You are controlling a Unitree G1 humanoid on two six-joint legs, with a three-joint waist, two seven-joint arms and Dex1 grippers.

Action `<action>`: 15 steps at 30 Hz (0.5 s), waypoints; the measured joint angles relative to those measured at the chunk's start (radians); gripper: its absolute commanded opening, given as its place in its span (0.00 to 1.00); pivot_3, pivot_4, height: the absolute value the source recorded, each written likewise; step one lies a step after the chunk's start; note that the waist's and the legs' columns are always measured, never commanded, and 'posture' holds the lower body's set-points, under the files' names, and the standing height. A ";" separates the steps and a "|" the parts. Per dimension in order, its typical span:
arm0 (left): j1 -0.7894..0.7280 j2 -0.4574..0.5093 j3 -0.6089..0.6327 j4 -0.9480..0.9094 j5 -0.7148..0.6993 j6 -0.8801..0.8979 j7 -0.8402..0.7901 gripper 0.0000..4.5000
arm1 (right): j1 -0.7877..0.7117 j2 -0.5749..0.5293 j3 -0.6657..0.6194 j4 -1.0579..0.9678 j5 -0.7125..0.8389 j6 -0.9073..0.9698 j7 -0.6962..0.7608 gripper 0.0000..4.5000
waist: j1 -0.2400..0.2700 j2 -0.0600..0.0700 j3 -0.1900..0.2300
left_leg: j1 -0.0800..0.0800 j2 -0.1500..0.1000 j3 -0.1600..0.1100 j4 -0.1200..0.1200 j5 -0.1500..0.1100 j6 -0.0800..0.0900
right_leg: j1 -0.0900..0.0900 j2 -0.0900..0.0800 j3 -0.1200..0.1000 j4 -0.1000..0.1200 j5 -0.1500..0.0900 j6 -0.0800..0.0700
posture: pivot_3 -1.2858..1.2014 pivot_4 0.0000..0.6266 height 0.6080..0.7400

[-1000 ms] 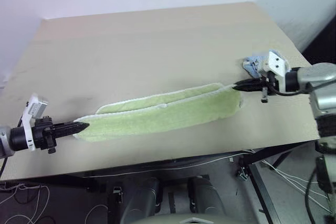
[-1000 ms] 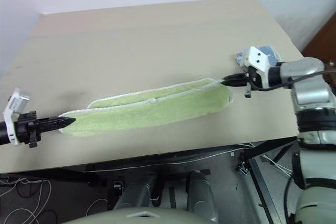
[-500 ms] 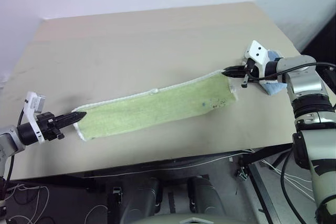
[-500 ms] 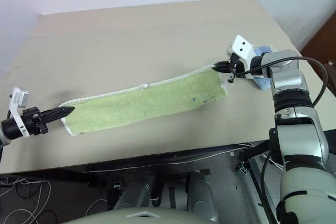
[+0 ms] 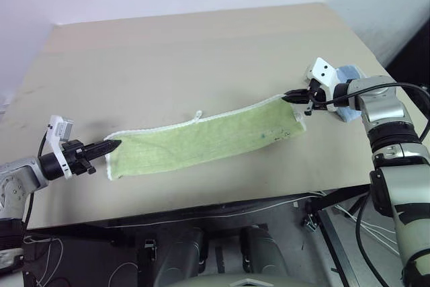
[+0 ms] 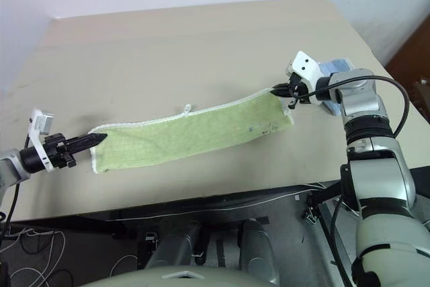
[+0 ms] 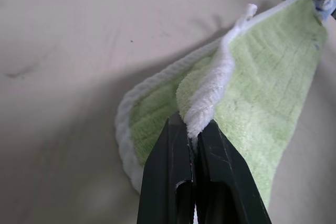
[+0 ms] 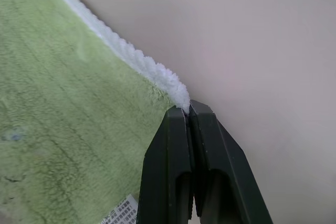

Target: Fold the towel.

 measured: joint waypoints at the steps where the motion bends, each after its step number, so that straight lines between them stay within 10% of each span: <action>1: -0.004 -0.001 -0.001 0.004 0.002 -0.001 0.000 0.22 | 0.000 0.000 0.000 0.000 -0.002 -0.002 -0.005 0.00 | 0.000 0.000 0.000 | 0.000 0.000 0.000 0.000 0.000 0.000 | 0.000 0.000 0.000 0.000 0.000 0.000 | 0.52 0.24 1.00; 11: -0.016 -0.001 0.004 0.032 0.013 -0.010 0.022 0.97 | 0.008 0.000 -0.019 -0.029 0.018 0.044 0.023 0.68 | 0.000 0.000 0.000 | 0.000 0.000 0.000 0.000 0.000 0.000 | 0.000 0.000 0.000 0.000 0.000 0.000 | 0.52 0.24 1.00; 15: -0.022 -0.013 0.034 0.036 0.023 -0.064 0.071 1.00 | 0.006 -0.001 -0.058 -0.044 0.057 0.091 0.022 0.97 | 0.002 0.000 0.000 | 0.000 0.000 0.000 0.000 0.000 0.000 | 0.000 0.000 0.000 0.000 0.000 0.000 | 0.52 0.24 1.00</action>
